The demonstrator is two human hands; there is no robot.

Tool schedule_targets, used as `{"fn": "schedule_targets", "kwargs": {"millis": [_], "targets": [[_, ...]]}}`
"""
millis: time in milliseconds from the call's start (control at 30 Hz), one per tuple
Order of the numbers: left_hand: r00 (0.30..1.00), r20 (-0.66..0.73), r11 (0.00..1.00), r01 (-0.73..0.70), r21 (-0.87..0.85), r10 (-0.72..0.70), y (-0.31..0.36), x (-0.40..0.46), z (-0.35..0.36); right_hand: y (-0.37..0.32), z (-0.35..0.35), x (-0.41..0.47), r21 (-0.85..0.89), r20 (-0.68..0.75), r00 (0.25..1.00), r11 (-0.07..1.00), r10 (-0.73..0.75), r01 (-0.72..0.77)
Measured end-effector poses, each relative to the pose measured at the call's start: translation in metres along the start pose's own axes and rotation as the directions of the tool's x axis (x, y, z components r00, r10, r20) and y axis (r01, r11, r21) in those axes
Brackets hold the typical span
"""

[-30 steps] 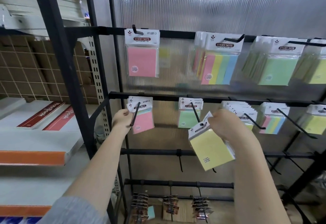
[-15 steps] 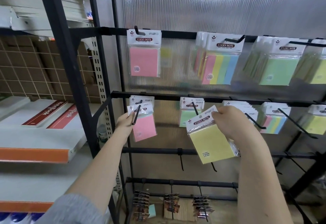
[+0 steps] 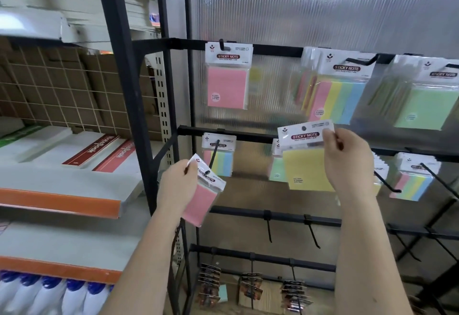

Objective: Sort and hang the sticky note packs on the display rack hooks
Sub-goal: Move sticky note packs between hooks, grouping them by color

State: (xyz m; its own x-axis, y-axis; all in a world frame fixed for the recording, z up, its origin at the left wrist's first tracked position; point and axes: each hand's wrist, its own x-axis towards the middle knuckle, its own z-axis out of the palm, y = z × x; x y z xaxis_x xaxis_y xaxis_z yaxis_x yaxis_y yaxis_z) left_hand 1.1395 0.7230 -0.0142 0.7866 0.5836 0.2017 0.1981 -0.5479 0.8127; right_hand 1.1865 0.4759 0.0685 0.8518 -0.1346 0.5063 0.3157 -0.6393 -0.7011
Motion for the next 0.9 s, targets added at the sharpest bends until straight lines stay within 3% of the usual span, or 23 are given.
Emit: {"fn": "schedule_targets", "kwargs": {"millis": [133,467,700,900], "targets": [[0.998,0.023,0.995,-0.055,0.085,0.054,0.006,-0.001,-0.019,-0.004,0.008,0.001,0.066,-0.069,0.998,0.998,0.003,0.002],[0.994,-0.067,0.984,-0.095,-0.150,0.086,0.029,0.005,-0.044,-0.012,0.012,0.002,0.214,-0.100,0.995,0.977,0.027,-0.005],[0.955,-0.162,0.926,-0.284,-0.248,0.250,0.060,0.010,-0.053,-0.015,0.010,0.005,0.374,-0.193,0.981,0.926,0.031,0.044],[0.867,-0.303,0.827,-0.480,-0.295,0.395,0.102,0.017,-0.060,-0.013,0.006,0.005,0.397,-0.200,0.980,0.916,0.018,0.064]]}}
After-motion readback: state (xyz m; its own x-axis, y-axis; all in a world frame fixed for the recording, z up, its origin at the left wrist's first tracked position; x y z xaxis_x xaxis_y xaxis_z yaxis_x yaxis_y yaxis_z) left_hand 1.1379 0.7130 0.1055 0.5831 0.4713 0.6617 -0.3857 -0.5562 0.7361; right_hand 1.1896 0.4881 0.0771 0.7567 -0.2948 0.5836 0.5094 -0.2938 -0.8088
